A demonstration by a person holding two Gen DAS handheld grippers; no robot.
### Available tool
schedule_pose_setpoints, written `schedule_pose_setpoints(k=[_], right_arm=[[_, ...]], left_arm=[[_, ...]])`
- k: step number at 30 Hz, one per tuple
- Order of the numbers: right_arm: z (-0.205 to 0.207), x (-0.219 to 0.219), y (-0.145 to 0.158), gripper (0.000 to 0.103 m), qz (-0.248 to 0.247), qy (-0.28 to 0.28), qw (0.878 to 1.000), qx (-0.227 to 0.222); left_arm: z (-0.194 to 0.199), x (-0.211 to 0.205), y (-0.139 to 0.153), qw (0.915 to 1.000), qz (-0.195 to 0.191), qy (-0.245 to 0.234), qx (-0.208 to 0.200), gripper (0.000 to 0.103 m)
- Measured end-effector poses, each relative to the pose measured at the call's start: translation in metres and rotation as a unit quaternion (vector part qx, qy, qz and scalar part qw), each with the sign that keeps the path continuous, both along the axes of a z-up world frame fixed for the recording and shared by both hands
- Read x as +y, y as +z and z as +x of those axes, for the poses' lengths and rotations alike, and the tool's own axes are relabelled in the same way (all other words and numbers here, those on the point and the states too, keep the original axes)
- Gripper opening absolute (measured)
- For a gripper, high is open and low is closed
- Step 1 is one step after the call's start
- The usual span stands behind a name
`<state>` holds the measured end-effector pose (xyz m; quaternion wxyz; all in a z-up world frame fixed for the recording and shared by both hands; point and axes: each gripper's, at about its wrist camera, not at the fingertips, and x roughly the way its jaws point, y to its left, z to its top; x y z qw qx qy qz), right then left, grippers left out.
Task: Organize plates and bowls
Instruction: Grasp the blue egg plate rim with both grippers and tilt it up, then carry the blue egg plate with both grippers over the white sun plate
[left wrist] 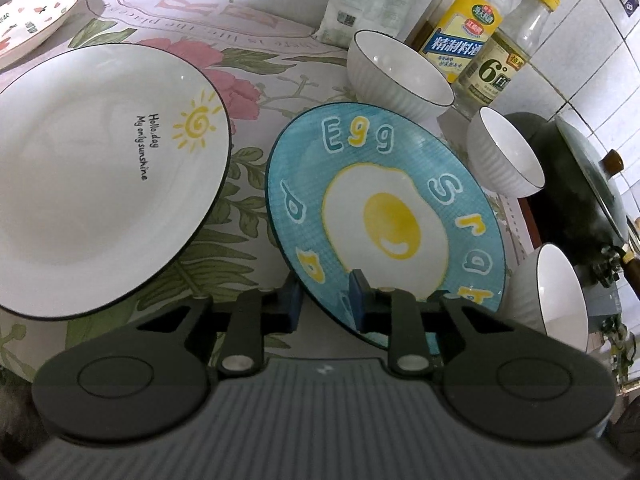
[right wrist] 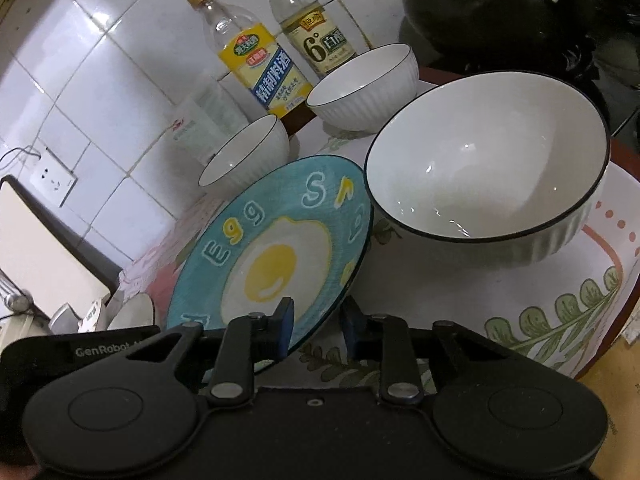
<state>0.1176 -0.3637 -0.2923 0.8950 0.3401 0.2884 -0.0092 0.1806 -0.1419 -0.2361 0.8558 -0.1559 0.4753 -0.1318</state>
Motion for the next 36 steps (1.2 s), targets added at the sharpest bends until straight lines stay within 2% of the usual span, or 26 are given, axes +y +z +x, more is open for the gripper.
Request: schedule_pose_setpoints(k=[2, 3, 5, 8, 19, 27, 36], right_arm=[[0.001, -0.001, -0.001, 0.031, 0.002, -0.001, 1.0, -0.002], [0.002, 0.0, 0.001, 0.025, -0.008, -0.002, 1.0, 0.003], [0.002, 0.004, 0.004, 0.026, -0.024, -0.007, 1.0, 0.007], [0.004, 0.003, 0.007, 0.026, -0.03, 0.001, 0.999, 0.02], [-0.015, -0.001, 0.017, 0.025, -0.028, 0.017, 0.999, 0.037], [-0.028, -0.001, 0.031, 0.026, -0.029, 0.032, 0.999, 0.026], [-0.052, 0.008, 0.071, 0.026, -0.043, 0.056, 0.997, 0.012]], left_arm=[[-0.001, -0.003, 0.0, 0.9999, 0.011, -0.008, -0.006, 0.024], [-0.002, -0.005, 0.001, 0.9997, 0.018, -0.014, -0.011, 0.024], [-0.004, -0.007, 0.001, 0.9993, 0.026, -0.022, -0.018, 0.024], [-0.002, -0.004, 0.003, 0.9993, 0.024, -0.028, -0.008, 0.024], [-0.026, -0.007, 0.019, 0.9967, 0.056, -0.056, -0.018, 0.024], [-0.042, 0.001, 0.038, 0.9966, 0.05, -0.059, -0.027, 0.024], [-0.065, 0.022, 0.075, 0.9967, 0.031, -0.063, -0.042, 0.024]])
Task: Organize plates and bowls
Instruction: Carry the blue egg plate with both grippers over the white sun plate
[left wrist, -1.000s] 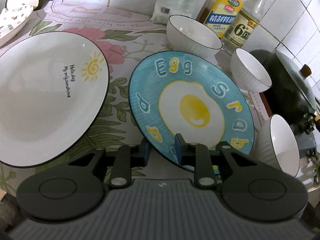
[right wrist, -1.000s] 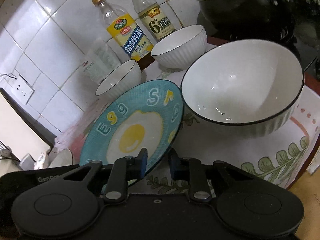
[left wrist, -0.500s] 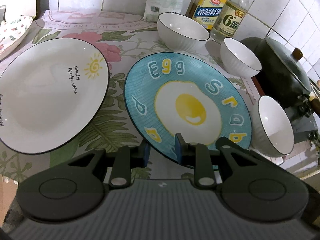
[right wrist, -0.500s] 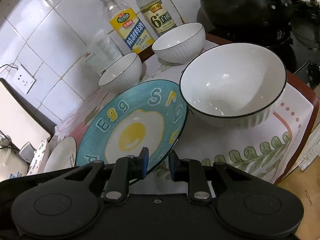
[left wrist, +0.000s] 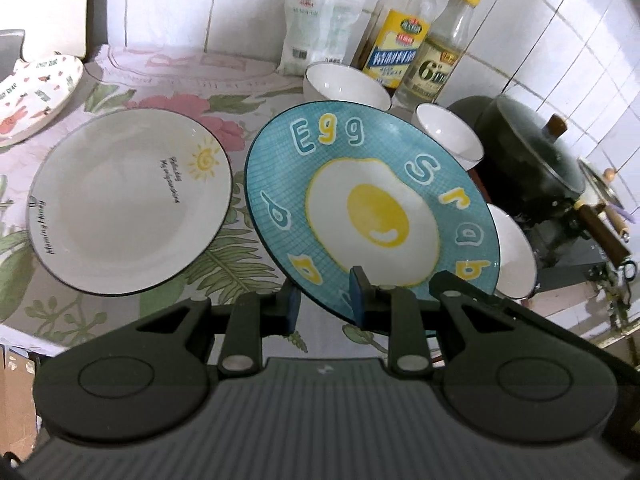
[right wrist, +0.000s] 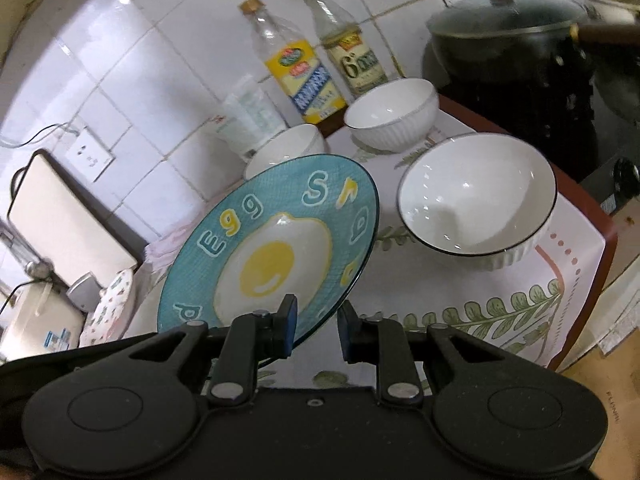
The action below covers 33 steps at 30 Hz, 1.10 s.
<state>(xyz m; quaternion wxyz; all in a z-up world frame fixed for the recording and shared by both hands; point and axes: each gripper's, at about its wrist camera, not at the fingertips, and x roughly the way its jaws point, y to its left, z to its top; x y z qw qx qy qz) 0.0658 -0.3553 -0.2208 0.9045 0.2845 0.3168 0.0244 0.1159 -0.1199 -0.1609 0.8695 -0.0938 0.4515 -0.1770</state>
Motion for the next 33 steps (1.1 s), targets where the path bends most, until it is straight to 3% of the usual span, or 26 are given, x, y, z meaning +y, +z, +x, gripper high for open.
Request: schedule_pose_setpoints(k=[13, 24, 33], right_arm=[[-0.011, 0.048, 0.043, 0.026, -0.017, 0.066, 0.998, -0.019], [0.006, 0.099, 0.046, 0.026, -0.033, 0.131, 0.991, -0.008], [0.029, 0.122, 0.033, 0.026, -0.025, 0.164, 0.986, 0.005]], left_arm=[[-0.026, 0.067, 0.043, 0.9983, -0.028, 0.047, -0.02, 0.024], [-0.03, 0.125, 0.034, 0.9942, -0.045, 0.097, -0.013, 0.024], [-0.018, 0.149, 0.018, 0.9914, -0.046, 0.123, 0.001, 0.024]])
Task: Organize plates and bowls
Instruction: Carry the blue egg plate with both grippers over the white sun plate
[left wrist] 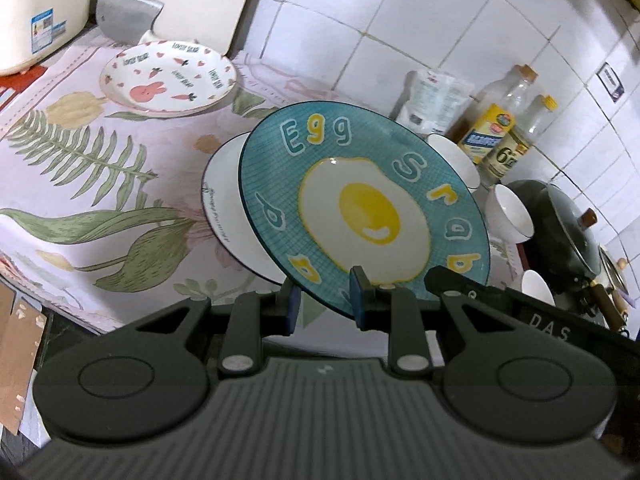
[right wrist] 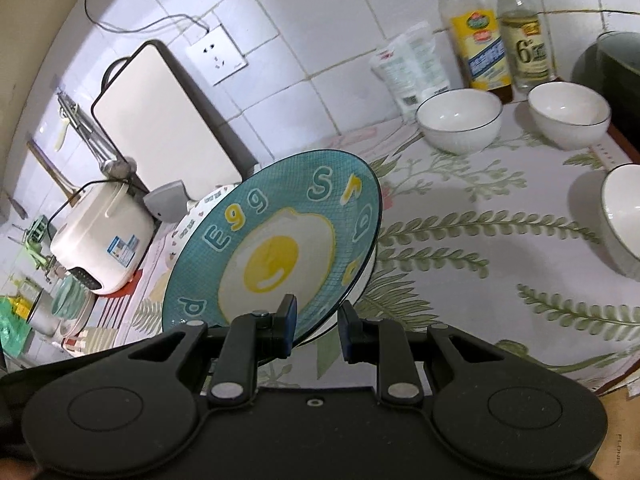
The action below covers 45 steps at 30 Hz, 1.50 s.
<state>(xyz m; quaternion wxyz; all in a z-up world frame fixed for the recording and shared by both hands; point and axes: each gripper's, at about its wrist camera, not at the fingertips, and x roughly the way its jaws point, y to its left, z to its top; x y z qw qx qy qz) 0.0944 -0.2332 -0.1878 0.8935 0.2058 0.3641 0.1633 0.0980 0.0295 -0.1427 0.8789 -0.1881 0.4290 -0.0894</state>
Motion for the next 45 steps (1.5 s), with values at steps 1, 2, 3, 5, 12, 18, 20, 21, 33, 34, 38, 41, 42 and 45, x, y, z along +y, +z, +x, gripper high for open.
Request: schedule_pose_setpoints(k=[1, 2, 3, 5, 12, 18, 20, 21, 33, 34, 38, 41, 42, 45], right_arm=[[0.002, 0.002, -0.002, 0.026, 0.001, 0.003, 1.0, 0.002], [0.004, 0.005, -0.004, 0.026, 0.003, 0.007, 1.0, 0.004], [0.006, 0.007, -0.006, 0.026, 0.004, 0.011, 1.0, 0.006], [0.011, 0.011, -0.011, 0.026, 0.009, 0.015, 1.0, 0.012], [0.029, 0.025, -0.028, 0.026, 0.012, 0.016, 0.999, 0.039], [0.045, 0.031, -0.043, 0.026, 0.012, 0.013, 0.997, 0.071], [0.05, 0.035, -0.045, 0.026, 0.004, 0.013, 0.997, 0.078], [0.053, 0.036, -0.045, 0.026, 0.002, 0.013, 0.997, 0.08], [0.067, 0.05, -0.041, 0.026, -0.058, 0.012, 0.994, 0.089], [0.068, 0.052, -0.04, 0.026, -0.071, 0.014, 0.993, 0.089], [0.068, 0.058, -0.036, 0.027, -0.103, 0.016, 0.991, 0.087], [0.067, 0.063, -0.036, 0.029, -0.14, 0.02, 0.987, 0.075], [0.066, 0.066, -0.036, 0.03, -0.154, 0.022, 0.985, 0.07], [0.064, 0.068, -0.038, 0.033, -0.174, 0.024, 0.982, 0.061]], left_arm=[[0.001, 0.003, -0.001, 1.0, 0.001, 0.001, 0.002, 0.024], [0.002, 0.005, -0.003, 1.0, 0.003, 0.002, 0.005, 0.024], [0.003, 0.007, -0.004, 1.0, 0.004, 0.003, 0.007, 0.024], [0.007, 0.011, -0.008, 0.9999, 0.01, 0.004, 0.011, 0.024], [0.028, 0.023, -0.026, 0.999, 0.013, -0.001, 0.042, 0.024], [0.045, 0.028, -0.042, 0.997, 0.013, 0.003, 0.076, 0.024], [0.051, 0.03, -0.046, 0.9963, 0.012, 0.003, 0.085, 0.024], [0.053, 0.031, -0.048, 0.9962, 0.011, 0.002, 0.087, 0.024], [0.073, 0.036, -0.06, 0.992, -0.02, 0.008, 0.124, 0.024], [0.074, 0.037, -0.061, 0.9912, -0.026, 0.01, 0.13, 0.024], [0.077, 0.04, -0.062, 0.9882, -0.036, 0.015, 0.148, 0.024], [0.08, 0.038, -0.064, 0.9855, -0.043, 0.016, 0.163, 0.024], [0.08, 0.037, -0.065, 0.9851, -0.043, 0.016, 0.166, 0.024], [0.08, 0.033, -0.068, 0.9848, -0.041, 0.019, 0.168, 0.024]])
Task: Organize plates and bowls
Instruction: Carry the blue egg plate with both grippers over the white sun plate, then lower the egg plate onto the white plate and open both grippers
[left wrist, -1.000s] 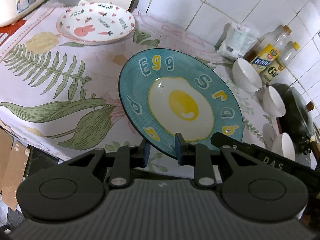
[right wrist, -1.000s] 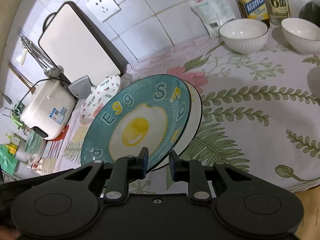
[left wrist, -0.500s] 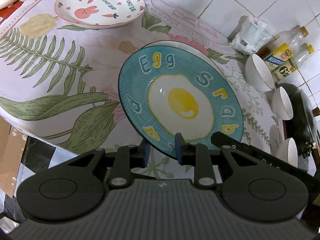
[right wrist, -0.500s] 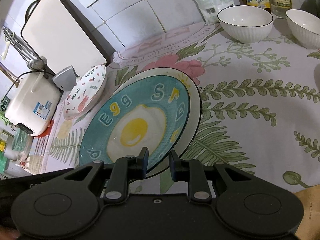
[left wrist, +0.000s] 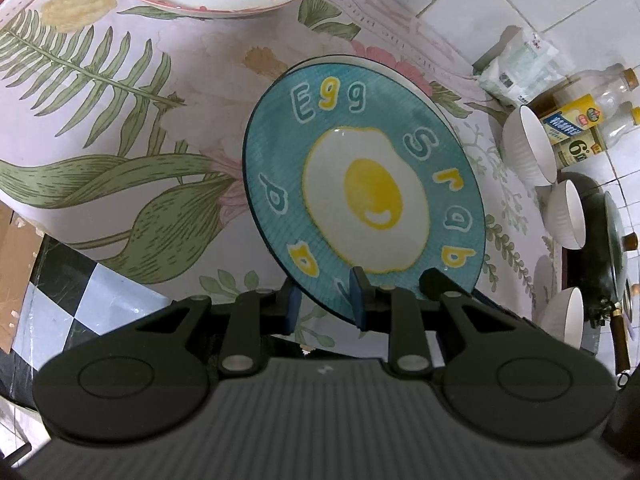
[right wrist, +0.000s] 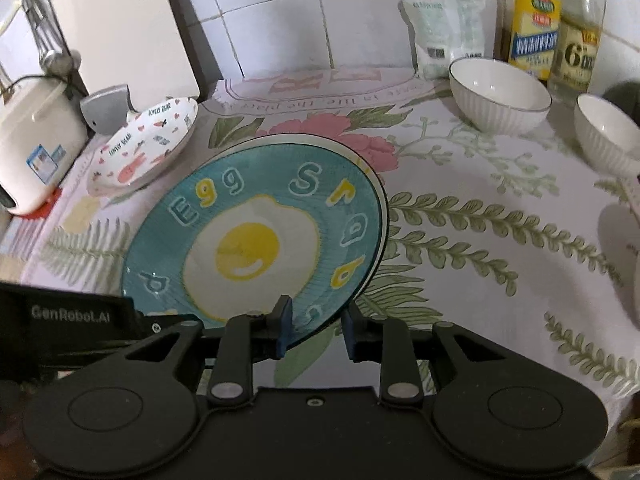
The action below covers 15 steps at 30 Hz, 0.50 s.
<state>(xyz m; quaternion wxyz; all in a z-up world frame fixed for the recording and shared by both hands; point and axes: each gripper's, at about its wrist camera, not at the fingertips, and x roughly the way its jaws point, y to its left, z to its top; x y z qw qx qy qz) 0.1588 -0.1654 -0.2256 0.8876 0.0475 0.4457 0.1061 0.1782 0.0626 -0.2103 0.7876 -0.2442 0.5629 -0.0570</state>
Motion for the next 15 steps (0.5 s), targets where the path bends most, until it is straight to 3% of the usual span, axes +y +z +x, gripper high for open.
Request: schedule_pose_setpoints(k=[11, 15], right_arm=[[0.001, -0.004, -0.007, 0.036, 0.001, -0.004, 1.0, -0.021], [-0.001, -0.014, -0.009, 0.037, 0.011, 0.006, 0.998, -0.057]], left_arm=[[0.003, -0.005, -0.001, 0.9999, 0.01, -0.001, 0.003, 0.026], [0.002, -0.003, 0.011, 0.9987, 0.049, -0.009, -0.005, 0.027]])
